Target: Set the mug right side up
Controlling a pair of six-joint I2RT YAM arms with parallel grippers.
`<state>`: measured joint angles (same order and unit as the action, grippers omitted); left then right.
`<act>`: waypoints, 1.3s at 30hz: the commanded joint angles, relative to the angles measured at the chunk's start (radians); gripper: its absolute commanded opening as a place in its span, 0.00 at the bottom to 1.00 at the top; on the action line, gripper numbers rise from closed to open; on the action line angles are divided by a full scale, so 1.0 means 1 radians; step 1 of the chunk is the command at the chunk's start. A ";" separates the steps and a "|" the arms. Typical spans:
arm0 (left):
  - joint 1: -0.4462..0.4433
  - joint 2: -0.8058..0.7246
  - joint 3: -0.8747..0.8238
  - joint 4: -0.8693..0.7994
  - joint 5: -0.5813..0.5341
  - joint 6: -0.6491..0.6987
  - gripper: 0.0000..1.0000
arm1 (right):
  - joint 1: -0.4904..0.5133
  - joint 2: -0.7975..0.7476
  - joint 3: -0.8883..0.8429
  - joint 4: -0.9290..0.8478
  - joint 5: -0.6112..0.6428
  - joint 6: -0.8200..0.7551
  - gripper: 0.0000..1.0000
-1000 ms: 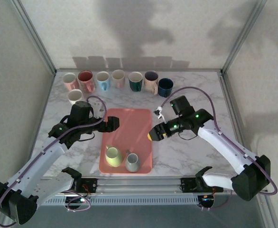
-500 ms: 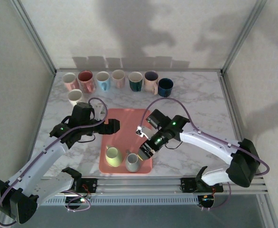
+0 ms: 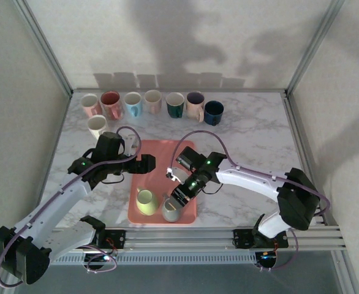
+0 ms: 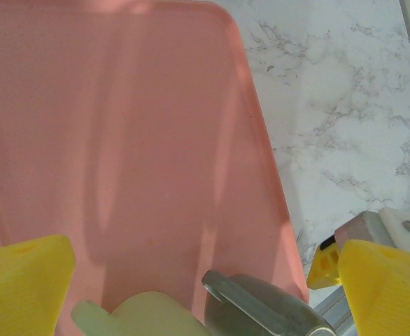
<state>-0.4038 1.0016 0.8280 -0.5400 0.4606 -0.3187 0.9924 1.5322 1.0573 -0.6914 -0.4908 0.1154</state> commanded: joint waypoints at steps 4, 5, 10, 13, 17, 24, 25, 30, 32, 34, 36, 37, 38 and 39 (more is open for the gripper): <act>0.007 0.009 0.002 -0.008 -0.001 -0.012 0.96 | 0.008 0.045 0.005 -0.016 0.079 -0.019 0.65; 0.007 0.008 0.002 -0.006 -0.006 -0.013 0.96 | 0.006 0.050 0.010 -0.014 0.090 -0.010 0.65; 0.007 0.009 0.006 0.008 -0.019 -0.014 0.96 | -0.033 0.070 0.031 -0.001 0.147 0.044 0.62; 0.007 0.012 0.013 0.013 -0.028 -0.010 0.96 | -0.068 0.082 0.053 0.004 0.202 0.071 0.60; 0.006 0.023 0.029 0.023 -0.033 0.001 0.96 | -0.122 0.113 0.098 0.010 0.291 0.096 0.59; 0.007 0.070 0.064 0.058 -0.034 0.043 0.96 | -0.200 0.186 0.270 0.003 0.366 0.073 0.59; 0.007 0.078 0.071 0.069 -0.032 0.058 0.96 | -0.207 0.186 0.299 -0.006 0.357 0.073 0.59; 0.007 0.094 0.093 0.102 0.012 0.260 0.95 | -0.239 0.078 0.294 0.045 0.204 0.094 0.62; 0.007 0.097 0.106 0.085 0.013 0.388 0.94 | -0.276 0.016 0.259 0.057 0.137 0.118 0.63; 0.007 0.093 0.108 0.069 0.016 0.538 0.93 | -0.302 -0.052 0.217 0.042 0.092 0.123 0.63; 0.005 0.081 0.091 0.063 0.030 0.685 0.91 | -0.320 -0.118 0.170 0.029 0.075 0.125 0.64; 0.002 0.073 0.076 0.057 0.047 0.759 0.91 | -0.331 -0.154 0.143 0.026 0.067 0.125 0.64; -0.002 0.065 0.062 0.053 0.059 0.832 0.91 | -0.340 -0.184 0.119 0.023 0.063 0.127 0.64; -0.006 0.057 0.043 0.056 0.066 0.911 0.91 | -0.351 -0.216 0.095 0.019 0.062 0.128 0.64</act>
<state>-0.4042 1.0893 0.9001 -0.4664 0.4797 0.2951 0.6540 1.3724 1.2121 -0.6445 -0.3702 0.2291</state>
